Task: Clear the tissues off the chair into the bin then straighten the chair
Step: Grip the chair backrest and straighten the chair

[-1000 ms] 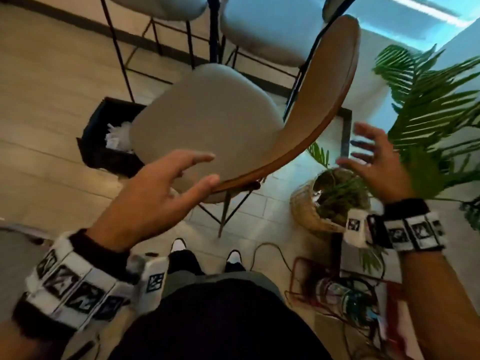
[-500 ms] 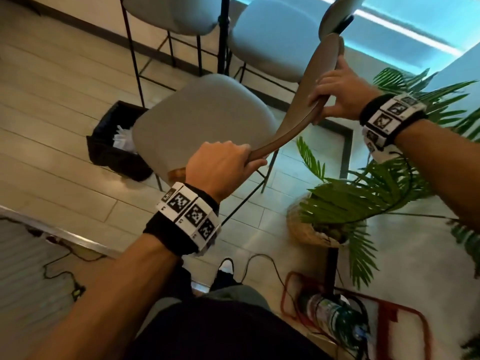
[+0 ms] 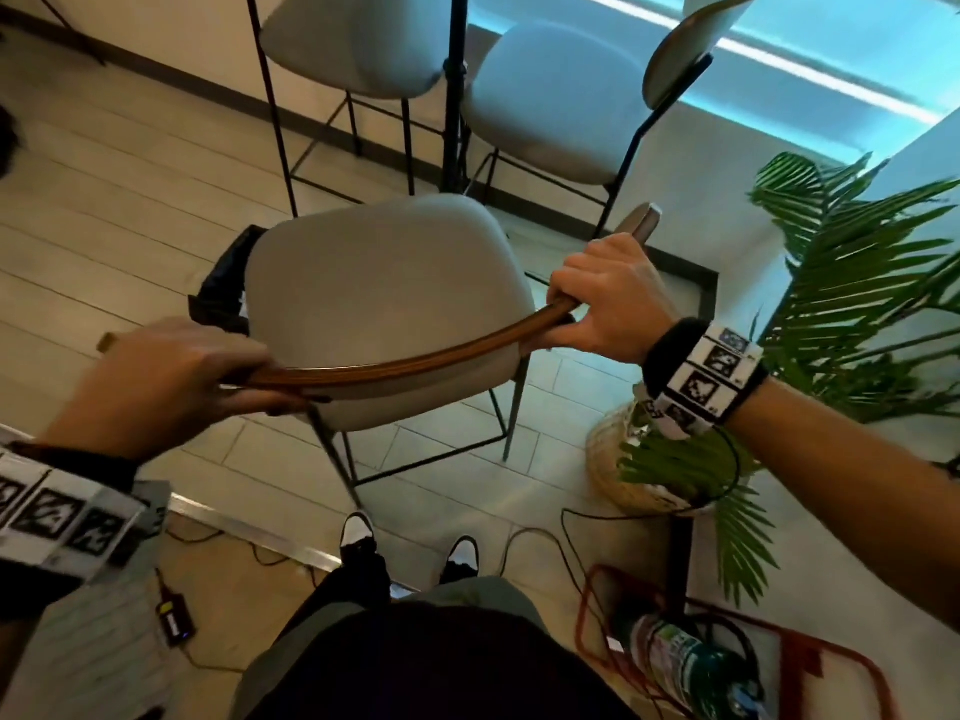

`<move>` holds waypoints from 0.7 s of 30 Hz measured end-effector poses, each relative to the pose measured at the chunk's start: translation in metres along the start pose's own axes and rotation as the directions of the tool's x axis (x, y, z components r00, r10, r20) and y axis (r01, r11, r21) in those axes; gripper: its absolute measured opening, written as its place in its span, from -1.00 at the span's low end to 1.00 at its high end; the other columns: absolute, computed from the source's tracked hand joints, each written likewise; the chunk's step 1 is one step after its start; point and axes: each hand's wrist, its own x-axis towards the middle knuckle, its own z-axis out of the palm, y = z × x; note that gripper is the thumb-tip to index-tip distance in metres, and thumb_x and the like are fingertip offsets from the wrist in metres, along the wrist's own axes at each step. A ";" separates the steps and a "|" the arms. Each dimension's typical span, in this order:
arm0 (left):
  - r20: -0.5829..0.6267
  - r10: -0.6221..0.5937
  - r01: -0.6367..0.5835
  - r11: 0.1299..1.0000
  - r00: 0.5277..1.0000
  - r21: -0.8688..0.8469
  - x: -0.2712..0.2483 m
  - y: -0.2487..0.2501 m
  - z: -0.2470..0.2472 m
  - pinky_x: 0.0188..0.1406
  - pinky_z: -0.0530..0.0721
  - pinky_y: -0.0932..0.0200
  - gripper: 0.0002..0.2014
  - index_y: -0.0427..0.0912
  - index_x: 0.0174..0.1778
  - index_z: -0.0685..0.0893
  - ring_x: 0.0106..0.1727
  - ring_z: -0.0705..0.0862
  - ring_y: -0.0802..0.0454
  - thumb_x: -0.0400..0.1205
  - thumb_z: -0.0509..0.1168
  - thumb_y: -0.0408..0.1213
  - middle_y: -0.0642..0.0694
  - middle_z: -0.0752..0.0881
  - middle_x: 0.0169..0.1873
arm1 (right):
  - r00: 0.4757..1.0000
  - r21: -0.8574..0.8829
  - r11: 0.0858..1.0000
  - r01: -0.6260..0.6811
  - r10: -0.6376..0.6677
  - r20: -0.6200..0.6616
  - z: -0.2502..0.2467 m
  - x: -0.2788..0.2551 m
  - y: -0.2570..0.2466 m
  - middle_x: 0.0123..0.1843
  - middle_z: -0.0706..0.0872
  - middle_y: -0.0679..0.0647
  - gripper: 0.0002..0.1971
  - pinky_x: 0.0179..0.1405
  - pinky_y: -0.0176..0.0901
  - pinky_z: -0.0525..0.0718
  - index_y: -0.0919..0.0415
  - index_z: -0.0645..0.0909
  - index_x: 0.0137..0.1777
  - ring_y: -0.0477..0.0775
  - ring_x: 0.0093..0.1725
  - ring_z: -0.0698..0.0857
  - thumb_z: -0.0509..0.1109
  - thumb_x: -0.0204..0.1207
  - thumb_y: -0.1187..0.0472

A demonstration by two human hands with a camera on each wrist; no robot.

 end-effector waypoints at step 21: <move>-0.223 -0.096 0.118 0.989 0.970 0.085 0.015 -0.084 0.002 0.05 0.14 0.08 -0.65 -0.12 -0.23 0.63 -0.12 0.59 -0.17 0.42 0.22 0.12 -0.11 0.70 -0.26 | 0.901 0.034 0.930 -0.366 0.363 -0.239 0.035 0.026 -0.101 -0.41 0.63 0.00 -0.34 -0.06 -0.05 0.37 0.10 0.51 -0.41 0.04 -0.31 0.52 0.14 0.27 -0.56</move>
